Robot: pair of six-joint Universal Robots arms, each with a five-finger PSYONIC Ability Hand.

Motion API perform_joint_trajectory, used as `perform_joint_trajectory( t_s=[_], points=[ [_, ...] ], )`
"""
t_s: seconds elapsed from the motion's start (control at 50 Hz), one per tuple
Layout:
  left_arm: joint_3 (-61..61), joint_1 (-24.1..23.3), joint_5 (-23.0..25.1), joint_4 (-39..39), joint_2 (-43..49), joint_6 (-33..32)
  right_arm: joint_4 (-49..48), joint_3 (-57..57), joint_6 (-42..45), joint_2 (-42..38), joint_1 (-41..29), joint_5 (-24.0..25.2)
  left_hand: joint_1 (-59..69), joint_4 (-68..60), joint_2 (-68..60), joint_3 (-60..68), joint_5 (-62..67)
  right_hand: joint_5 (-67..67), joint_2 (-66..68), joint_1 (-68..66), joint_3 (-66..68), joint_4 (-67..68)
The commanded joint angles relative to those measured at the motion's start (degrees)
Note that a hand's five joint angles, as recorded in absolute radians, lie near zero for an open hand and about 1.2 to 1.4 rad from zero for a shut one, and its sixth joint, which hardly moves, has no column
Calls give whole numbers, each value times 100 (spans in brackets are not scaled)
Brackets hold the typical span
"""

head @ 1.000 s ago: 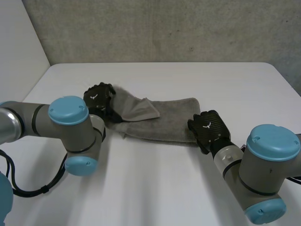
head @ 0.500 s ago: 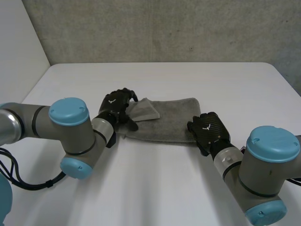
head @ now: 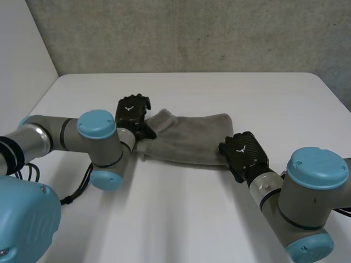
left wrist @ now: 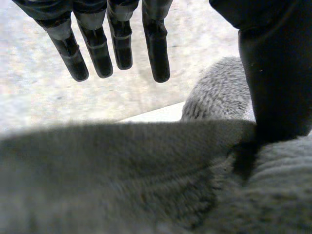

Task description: Fold the towel.

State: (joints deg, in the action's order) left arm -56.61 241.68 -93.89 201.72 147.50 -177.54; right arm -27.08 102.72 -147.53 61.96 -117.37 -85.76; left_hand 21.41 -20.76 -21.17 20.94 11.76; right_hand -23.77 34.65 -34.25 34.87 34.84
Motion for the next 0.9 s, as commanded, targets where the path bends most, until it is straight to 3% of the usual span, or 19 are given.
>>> perform_joint_trajectory(
  t_s=[0.02, 0.32, 0.58, 0.68, 0.9],
  points=[
    [45, 168, -823, -1, -27, 27, -8, 20, 102, 0, -6, -2, 42, -106, -65, 88, 6, 13, -102, 62, -124, -120],
    [-1195, 283, -719, -89, -1012, 44, -8, 29, 93, 70, -14, -2, -110, 46, 86, -63, -145, -20, -68, 28, -90, -87],
    [-2908, 626, 863, -62, -2049, -184, -61, -59, -144, 141, -164, 25, -59, -5, 36, -13, -95, -87, -1, -39, -23, -19],
    [-3032, 687, 907, -36, -2093, -290, -26, -278, -732, 27, -190, 51, -26, -38, 2, 21, -61, -87, -1, -39, -23, -19],
    [-2601, 723, 890, 61, -1680, -325, -78, -410, -830, -264, -190, 42, 1034, -1098, -1058, 1081, 999, -222, 133, -174, 112, 115]
  ],
)
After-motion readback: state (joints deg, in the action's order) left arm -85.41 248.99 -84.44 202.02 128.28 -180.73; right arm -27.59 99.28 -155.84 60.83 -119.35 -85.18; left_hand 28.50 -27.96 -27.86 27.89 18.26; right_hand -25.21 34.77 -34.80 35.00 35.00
